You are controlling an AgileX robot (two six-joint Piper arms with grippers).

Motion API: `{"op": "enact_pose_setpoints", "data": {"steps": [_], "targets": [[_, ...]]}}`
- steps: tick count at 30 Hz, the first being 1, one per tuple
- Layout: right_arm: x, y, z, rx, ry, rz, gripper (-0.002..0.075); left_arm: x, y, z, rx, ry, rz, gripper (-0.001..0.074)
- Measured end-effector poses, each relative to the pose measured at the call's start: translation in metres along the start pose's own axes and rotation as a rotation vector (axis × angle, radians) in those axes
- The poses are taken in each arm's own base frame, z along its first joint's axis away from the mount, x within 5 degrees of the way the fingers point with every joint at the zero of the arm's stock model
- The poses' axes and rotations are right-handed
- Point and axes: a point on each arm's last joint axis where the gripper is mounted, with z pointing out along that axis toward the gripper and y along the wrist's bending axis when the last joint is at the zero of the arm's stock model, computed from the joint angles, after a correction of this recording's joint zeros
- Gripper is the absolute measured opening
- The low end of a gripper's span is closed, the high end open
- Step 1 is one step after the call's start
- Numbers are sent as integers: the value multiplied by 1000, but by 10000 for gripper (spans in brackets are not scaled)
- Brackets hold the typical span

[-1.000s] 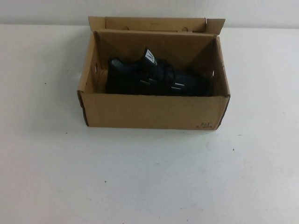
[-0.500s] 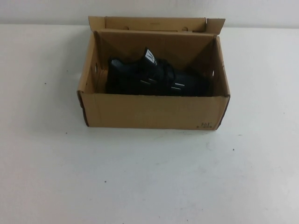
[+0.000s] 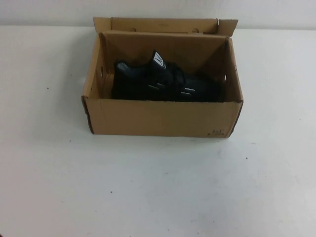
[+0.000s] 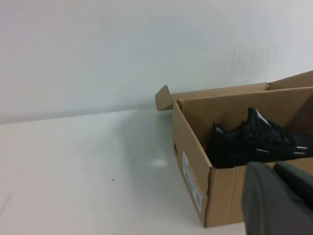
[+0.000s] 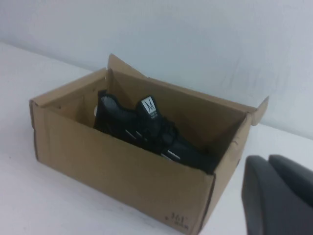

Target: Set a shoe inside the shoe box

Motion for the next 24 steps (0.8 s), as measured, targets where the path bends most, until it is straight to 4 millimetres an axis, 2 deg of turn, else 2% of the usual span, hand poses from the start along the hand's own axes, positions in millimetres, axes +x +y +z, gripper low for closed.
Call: {"op": "enact_pose_setpoints", "data": {"steps": [3, 8, 12, 24], "targets": [[26, -1, -4, 24, -34, -8, -15, 3, 0, 1, 3, 10, -13, -1], [49, -3, -6, 58, -95, -4, -15, 4, -1, 2, 5, 18, -16, -1], [59, -3, -6, 67, -97, 21, -15, 5, -1, 2, 6, 20, -16, -1], [67, -1, -5, 44, -15, 27, -15, 5, -1, 2, 6, 22, -14, -1]]}}
